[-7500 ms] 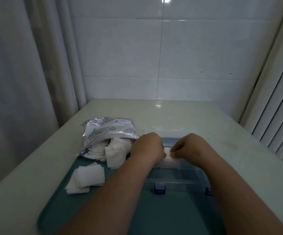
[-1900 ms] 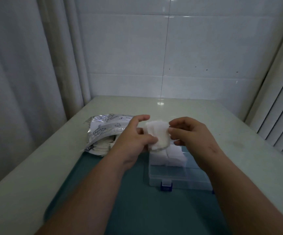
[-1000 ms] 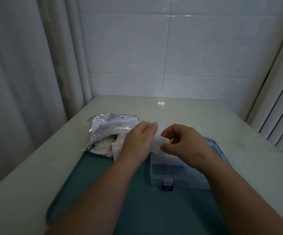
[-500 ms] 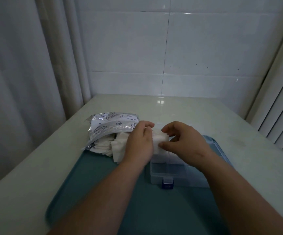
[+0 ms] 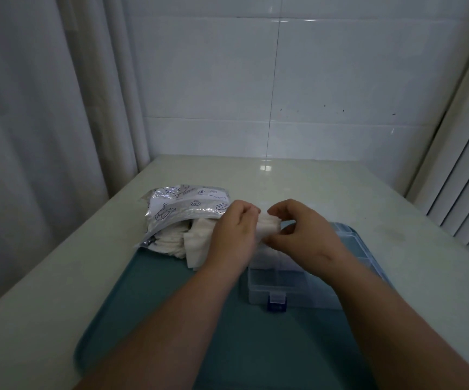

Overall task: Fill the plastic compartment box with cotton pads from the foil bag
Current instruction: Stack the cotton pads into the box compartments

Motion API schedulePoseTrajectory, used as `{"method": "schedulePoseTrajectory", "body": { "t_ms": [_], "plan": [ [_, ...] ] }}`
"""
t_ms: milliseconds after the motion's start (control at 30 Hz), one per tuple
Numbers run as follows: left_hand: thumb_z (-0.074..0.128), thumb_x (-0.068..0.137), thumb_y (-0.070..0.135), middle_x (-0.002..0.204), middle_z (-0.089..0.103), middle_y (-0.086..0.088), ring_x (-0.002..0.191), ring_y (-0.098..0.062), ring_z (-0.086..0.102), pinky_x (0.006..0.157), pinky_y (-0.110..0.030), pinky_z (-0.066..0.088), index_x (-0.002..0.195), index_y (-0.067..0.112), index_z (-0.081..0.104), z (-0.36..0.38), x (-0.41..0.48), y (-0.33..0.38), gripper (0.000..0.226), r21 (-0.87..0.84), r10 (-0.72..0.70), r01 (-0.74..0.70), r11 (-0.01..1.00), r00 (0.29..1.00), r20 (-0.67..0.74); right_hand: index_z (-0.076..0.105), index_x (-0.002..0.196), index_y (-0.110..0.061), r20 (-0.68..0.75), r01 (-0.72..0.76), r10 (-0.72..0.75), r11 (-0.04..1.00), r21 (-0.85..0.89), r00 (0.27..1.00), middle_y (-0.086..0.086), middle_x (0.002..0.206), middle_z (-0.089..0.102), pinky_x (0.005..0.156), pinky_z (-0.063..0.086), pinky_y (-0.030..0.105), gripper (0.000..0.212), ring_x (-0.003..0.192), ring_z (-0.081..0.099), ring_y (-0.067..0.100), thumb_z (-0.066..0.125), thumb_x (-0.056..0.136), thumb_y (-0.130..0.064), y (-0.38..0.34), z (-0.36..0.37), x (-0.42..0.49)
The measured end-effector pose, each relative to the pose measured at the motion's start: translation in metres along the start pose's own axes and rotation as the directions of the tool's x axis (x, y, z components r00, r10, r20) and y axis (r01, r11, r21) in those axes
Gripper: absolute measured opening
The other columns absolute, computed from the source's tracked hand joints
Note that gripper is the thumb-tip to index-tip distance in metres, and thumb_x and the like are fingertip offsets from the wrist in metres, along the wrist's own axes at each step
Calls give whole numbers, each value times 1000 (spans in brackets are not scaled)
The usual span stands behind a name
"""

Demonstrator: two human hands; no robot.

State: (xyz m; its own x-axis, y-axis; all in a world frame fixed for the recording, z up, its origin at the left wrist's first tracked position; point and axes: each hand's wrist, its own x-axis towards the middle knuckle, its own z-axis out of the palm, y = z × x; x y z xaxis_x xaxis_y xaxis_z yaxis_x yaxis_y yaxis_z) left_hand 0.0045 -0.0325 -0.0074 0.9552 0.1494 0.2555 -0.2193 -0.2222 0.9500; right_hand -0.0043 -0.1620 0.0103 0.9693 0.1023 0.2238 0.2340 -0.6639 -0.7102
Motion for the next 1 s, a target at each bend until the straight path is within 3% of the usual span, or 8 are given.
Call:
{"method": "schedulePoseTrajectory", "body": {
  "t_ms": [67, 200, 300, 400, 567, 733, 833, 1000],
  "plan": [
    [46, 97, 17, 88, 63, 6, 79, -2, 54, 65, -14, 41, 92, 15, 64, 0, 1, -2, 19, 42, -15, 16, 999, 1000, -8, 50, 112, -31, 13, -20, 19, 999, 33, 1000, -11, 104, 58, 67, 46, 14, 41, 85, 59, 6, 76, 80, -24, 0, -1, 0],
    [45, 97, 24, 87, 63, 1, 84, -16, 58, 72, -33, 46, 89, 16, 65, 1, 0, -2, 23, -17, -105, 105, 994, 994, 10, 51, 108, -30, 20, -24, 24, 999, -24, 1000, -8, 109, 61, 75, 49, 18, 36, 90, 60, 10, 74, 82, -26, 0, -1, -1],
    [42, 98, 29, 87, 62, -1, 82, -15, 56, 66, -30, 43, 89, 17, 63, 1, -2, 0, 26, -25, -114, 114, 993, 993, 5, 51, 107, -31, 24, -24, 24, 1000, -10, 999, -10, 104, 58, 70, 49, 16, 41, 82, 60, 6, 78, 77, -27, -1, -1, -1],
    [41, 100, 37, 94, 64, -1, 89, -18, 58, 73, -31, 44, 88, 20, 63, 1, -3, 0, 30, -24, -112, 112, 993, 994, 19, 50, 106, -32, 24, -23, 24, 999, -32, 999, -9, 102, 61, 72, 51, 19, 39, 82, 60, 6, 77, 79, -27, 0, -1, -2],
    [53, 88, 47, 98, 63, 7, 96, -14, 58, 81, -31, 46, 101, 25, 61, -1, -7, 8, 26, -246, -52, 58, 968, 998, 32, 52, 101, -29, -73, -24, 30, 996, 84, 997, -8, 92, 65, 62, 47, 15, 35, 78, 63, 6, 78, 78, -25, -1, -12, -1],
    [66, 88, 15, 108, 69, -5, 100, -21, 68, 92, -43, 55, 113, 37, 52, -2, -3, 3, 36, -313, -43, 88, 946, 988, 148, 53, 99, -21, -124, -69, 112, 950, 305, 986, 1, 90, 68, 64, 58, 26, 30, 72, 69, 17, 76, 79, -20, -2, -25, 1],
    [64, 90, 7, 106, 69, -10, 92, -19, 71, 89, -45, 57, 107, 36, 47, -3, -1, 4, 37, -309, -40, 75, 948, 992, 118, 51, 99, -21, -69, -95, 119, 956, 279, 991, 1, 90, 69, 61, 55, 24, 27, 74, 68, 16, 73, 81, -19, -1, -26, 1],
    [66, 88, 10, 100, 71, -10, 84, -21, 73, 85, -47, 58, 105, 34, 39, -2, 6, 10, 40, -178, -37, 62, 982, 989, 143, 49, 98, -27, -74, -102, 120, 971, 217, 990, -2, 96, 67, 72, 54, 31, 19, 84, 64, 17, 64, 88, -29, 1, -34, 1]
  ]
}}
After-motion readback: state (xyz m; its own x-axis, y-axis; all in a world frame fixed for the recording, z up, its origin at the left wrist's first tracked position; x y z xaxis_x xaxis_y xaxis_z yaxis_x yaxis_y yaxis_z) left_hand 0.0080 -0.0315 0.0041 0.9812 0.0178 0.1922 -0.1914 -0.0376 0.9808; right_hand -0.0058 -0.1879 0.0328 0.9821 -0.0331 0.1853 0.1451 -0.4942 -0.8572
